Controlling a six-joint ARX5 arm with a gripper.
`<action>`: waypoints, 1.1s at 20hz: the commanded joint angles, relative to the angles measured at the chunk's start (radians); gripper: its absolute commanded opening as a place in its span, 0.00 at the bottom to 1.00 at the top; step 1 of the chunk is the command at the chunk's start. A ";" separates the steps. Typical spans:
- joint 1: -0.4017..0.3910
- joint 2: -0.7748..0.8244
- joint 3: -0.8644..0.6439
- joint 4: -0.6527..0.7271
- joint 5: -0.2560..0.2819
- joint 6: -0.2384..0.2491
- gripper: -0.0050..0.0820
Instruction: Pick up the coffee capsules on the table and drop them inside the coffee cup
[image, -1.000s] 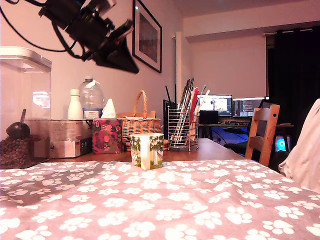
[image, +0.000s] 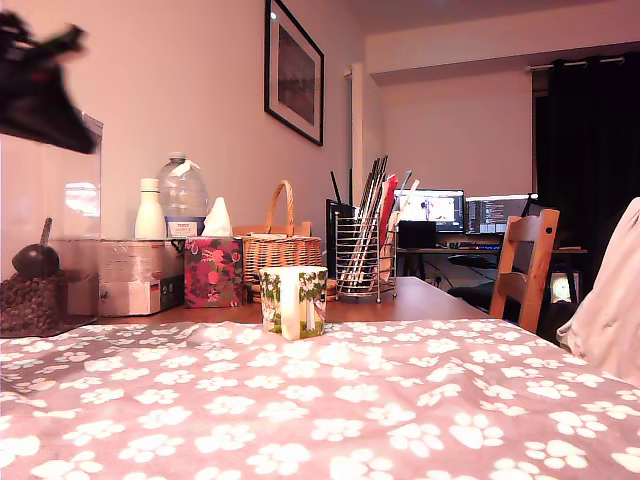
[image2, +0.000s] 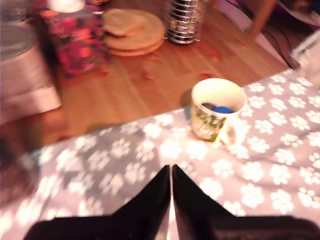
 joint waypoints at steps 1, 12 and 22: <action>0.023 -0.046 -0.065 0.014 -0.002 -0.012 0.04; 0.101 -0.519 -0.426 0.061 -0.034 -0.125 0.04; 0.101 -0.883 -0.593 -0.055 -0.097 -0.172 0.04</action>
